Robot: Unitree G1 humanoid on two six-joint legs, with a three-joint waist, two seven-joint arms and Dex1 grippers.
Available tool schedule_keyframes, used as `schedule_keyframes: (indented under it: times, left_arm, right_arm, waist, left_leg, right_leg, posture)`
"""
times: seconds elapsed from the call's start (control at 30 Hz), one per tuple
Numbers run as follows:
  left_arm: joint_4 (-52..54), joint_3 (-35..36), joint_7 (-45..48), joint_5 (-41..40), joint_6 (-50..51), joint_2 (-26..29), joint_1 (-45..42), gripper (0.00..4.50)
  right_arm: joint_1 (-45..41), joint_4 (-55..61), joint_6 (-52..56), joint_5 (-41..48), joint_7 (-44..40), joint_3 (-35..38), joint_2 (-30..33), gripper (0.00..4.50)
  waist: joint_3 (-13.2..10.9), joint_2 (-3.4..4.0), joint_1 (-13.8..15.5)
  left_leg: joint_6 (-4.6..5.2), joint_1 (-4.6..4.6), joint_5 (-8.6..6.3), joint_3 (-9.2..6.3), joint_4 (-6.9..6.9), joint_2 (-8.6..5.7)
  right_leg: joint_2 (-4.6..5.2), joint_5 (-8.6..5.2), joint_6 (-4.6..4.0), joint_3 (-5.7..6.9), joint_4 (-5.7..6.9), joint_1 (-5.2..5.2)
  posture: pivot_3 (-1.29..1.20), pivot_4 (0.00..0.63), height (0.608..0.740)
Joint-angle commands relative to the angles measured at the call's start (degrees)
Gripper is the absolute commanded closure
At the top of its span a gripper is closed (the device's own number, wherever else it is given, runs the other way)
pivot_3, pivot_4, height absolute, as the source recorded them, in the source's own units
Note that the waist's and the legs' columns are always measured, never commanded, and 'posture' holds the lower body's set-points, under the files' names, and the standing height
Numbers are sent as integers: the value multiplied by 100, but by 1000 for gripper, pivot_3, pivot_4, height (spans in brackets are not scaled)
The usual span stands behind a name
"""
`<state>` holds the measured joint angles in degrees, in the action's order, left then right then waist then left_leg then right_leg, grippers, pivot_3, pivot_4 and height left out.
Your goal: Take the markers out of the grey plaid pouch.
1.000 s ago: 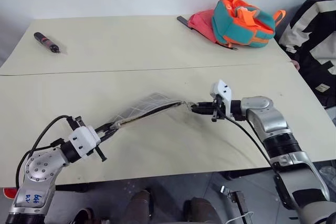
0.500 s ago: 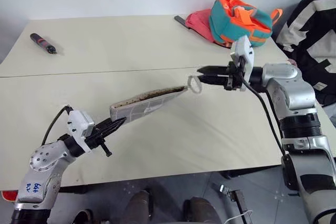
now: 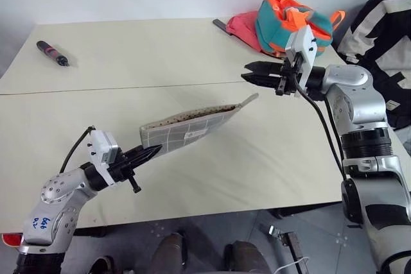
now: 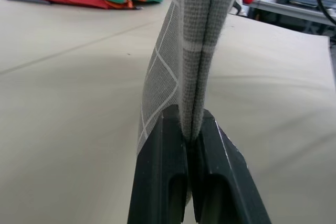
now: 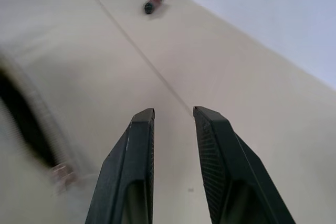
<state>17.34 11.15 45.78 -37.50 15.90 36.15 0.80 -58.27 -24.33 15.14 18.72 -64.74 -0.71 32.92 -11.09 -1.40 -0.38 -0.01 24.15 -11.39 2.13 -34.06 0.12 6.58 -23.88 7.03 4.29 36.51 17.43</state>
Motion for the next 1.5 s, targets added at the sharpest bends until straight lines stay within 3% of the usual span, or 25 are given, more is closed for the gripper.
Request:
schedule_keyframes:
  times: [0.03,0.1,0.23,0.37,0.8,0.93,1.03,1.5]
  left_arm:
    - [389,19,8,-246,158,-121,43,4500]
    - [519,-53,-51,-413,411,-202,-9,4500]
    - [625,-469,-77,109,383,-249,-42,4500]
    - [624,-442,-145,-7,468,-392,-33,4500]
    - [530,-599,-145,306,336,-529,32,4500]
    - [497,-658,-184,405,289,-594,-23,4500]
    - [519,-640,-201,412,317,-641,-25,4500]
    - [395,-704,-242,593,238,-794,-45,4500]
  right_arm:
    - [77,651,152,256,-309,5,-9,3293]
    - [261,1095,486,465,-388,-64,-109,3464]
    - [819,2227,832,383,-719,-692,13,4470]
    - [939,2360,459,-67,-915,-1042,264,4470]
    - [517,2372,1066,544,-1101,-653,295,4470]
    - [810,2663,822,154,-1240,-1057,507,4470]
    - [719,2754,1370,679,-1082,-756,323,4470]
    - [935,2353,-138,-991,-1100,-1826,450,4470]
  waist:
    - [0,0,7]
    - [0,0,10]
    - [0,0,28]
    - [0,-1,35]
    - [0,-1,23]
    - [0,-1,47]
    - [0,0,31]
    - [0,0,31]
  left_leg:
    - [0,0,0,-1,1,1]
    - [1,0,-1,-1,2,1]
    - [1,1,-1,-3,1,0]
    - [3,2,-2,-1,-1,-2]
    - [3,1,-3,-2,-3,0]
    - [5,2,-4,-4,-2,-1]
    - [8,3,-7,-1,-2,0]
    - [9,2,-7,-1,-2,1]
  right_leg:
    - [0,0,0,0,-1,-1]
    - [3,0,0,-1,0,-2]
    - [6,2,1,-1,-1,-5]
    - [3,2,2,-3,-6,-3]
    - [4,3,2,-3,-12,-6]
    - [5,3,2,0,-17,-8]
    - [6,10,7,-3,-32,-11]
    - [2,16,10,-1,-49,-19]
  posture:
    - [0,150,740]
    - [0,150,740]
    - [0,150,740]
    - [0,150,740]
    - [0,150,740]
    - [0,150,740]
    - [0,150,740]
    - [0,150,740]
